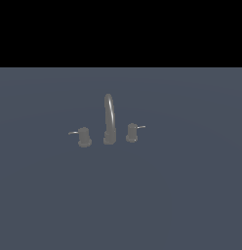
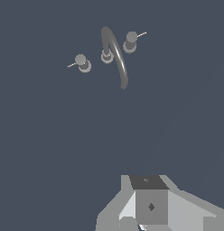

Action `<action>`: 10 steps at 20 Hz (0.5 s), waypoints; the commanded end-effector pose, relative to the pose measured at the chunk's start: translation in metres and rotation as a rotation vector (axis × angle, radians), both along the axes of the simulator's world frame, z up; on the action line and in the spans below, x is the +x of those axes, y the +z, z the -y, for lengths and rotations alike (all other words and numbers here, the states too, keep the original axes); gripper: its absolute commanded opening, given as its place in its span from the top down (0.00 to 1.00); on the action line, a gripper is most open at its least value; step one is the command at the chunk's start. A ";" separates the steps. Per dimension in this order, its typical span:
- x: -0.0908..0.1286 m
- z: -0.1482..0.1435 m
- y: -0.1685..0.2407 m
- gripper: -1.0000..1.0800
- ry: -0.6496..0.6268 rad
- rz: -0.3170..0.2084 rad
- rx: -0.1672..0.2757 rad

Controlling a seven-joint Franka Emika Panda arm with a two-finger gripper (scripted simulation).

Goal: Turn on the faucet by rotating a designated handle.

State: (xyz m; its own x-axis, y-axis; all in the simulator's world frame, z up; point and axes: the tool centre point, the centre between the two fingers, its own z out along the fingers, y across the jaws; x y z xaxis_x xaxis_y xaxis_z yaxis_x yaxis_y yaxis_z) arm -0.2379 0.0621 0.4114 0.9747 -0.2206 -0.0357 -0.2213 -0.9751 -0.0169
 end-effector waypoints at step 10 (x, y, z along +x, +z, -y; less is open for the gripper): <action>0.038 -0.051 -0.070 1.00 -0.233 0.002 -0.004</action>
